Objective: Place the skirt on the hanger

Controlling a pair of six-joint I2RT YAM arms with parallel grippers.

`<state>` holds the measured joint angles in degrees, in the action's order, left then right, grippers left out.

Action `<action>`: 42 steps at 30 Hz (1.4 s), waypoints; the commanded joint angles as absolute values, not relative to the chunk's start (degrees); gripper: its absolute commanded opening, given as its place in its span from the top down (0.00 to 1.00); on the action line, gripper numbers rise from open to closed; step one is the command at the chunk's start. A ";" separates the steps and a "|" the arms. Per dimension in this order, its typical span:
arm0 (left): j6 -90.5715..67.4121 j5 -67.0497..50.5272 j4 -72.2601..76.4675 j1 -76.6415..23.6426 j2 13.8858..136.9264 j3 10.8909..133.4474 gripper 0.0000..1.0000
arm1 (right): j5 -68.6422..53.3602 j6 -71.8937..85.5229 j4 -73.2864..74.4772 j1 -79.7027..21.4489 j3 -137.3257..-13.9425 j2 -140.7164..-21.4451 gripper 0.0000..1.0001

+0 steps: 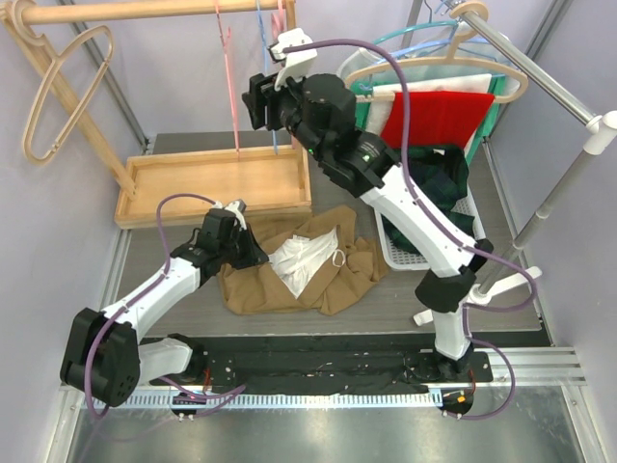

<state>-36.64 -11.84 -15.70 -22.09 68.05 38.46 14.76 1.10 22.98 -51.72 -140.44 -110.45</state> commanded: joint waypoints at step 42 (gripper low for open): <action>-37.44 -12.83 -15.82 -21.71 64.60 38.94 1.00 | 31.21 -5.36 8.35 -50.10 -145.55 -118.84 0.99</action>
